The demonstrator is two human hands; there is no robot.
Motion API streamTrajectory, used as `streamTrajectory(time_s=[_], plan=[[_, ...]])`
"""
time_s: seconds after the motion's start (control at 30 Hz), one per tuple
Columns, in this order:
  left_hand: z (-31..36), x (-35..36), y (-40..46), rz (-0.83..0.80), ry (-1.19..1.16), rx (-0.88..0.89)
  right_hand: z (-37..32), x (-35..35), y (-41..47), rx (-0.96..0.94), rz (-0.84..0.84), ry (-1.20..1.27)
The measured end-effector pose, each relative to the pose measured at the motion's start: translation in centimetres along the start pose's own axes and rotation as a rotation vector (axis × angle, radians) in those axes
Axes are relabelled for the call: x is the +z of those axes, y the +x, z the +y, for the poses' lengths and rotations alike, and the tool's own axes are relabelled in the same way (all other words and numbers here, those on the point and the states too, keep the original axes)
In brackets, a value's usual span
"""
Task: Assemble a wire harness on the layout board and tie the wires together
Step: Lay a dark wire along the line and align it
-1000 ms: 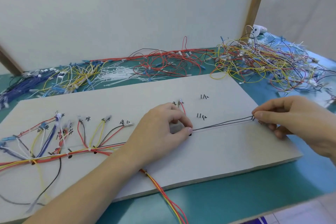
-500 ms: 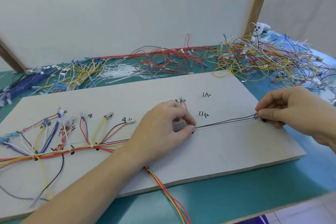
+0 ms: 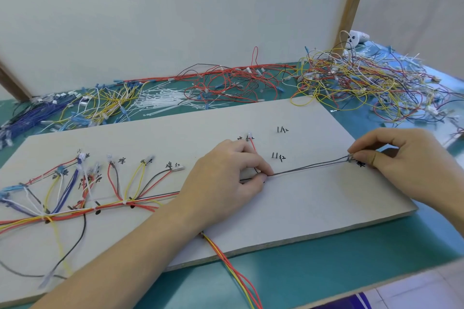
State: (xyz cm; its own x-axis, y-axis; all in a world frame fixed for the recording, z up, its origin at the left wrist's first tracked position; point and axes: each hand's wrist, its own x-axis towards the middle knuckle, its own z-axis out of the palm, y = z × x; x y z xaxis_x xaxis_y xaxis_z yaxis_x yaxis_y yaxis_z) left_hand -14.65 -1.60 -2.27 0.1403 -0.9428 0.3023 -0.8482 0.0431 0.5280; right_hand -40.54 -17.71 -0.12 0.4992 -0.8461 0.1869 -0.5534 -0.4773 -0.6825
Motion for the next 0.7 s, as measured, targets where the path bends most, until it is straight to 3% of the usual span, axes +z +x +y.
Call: streamTrajectory(time_s=[0.7], plan=[[-0.1, -0.1, 0.0, -0.053, -0.004, 0.041, -1.9, -0.3, 4.2, 0.219, -0.253, -0.357]])
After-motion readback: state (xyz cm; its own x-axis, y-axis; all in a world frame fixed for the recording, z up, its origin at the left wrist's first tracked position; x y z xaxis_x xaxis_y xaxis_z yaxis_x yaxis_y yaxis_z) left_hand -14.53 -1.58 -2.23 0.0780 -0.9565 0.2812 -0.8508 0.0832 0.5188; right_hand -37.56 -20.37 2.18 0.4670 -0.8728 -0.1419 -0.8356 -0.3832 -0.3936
